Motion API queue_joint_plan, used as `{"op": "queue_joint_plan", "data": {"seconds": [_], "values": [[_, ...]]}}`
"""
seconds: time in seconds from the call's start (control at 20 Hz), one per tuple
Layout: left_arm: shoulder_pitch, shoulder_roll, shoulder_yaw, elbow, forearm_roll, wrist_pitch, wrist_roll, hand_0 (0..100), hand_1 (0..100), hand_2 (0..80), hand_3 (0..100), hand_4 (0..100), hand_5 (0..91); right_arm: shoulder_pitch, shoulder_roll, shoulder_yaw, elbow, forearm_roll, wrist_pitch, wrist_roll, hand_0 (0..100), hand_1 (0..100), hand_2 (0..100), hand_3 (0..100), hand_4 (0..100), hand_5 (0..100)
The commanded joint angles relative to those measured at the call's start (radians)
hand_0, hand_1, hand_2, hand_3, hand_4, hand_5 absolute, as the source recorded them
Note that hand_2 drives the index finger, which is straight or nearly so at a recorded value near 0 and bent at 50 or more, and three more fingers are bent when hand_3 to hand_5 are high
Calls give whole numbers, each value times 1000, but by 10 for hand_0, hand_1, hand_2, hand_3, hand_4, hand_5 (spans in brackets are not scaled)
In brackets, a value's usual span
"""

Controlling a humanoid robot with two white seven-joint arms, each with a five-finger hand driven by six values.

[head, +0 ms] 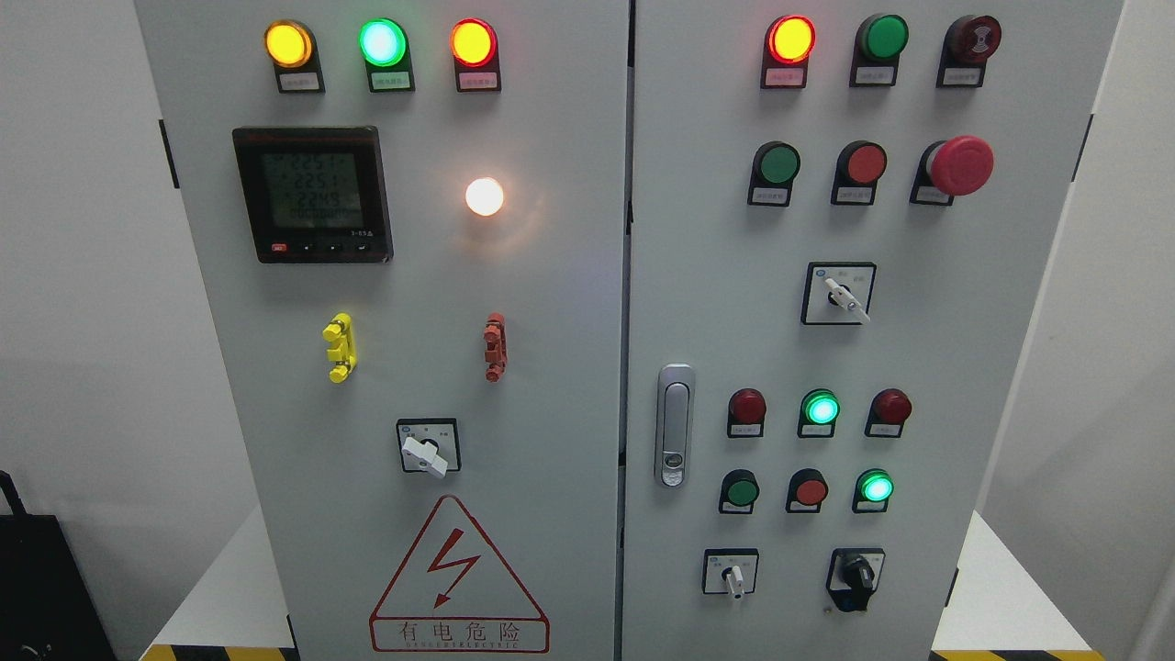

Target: Turn on light switch 1

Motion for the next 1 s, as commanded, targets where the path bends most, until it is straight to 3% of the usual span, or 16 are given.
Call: {"op": "queue_joint_plan", "data": {"seconds": [0.0,0.2,0.95], "values": [[-45,-9,7,239,-2,35,-3,485,69,0,0,0,0,0,0,0,0,0,0,0,0,0,0,0,0,0],[-48,-25,-16,239,-10,34,-3,470,26,0,0,0,0,0,0,0,0,0,0,0,0,0,0,0,0,0],[-70,-23,-40,233,-4,31,-25,451,21,0,0,0,0,0,0,0,0,0,0,0,0,0,0,0,0,0]]}}
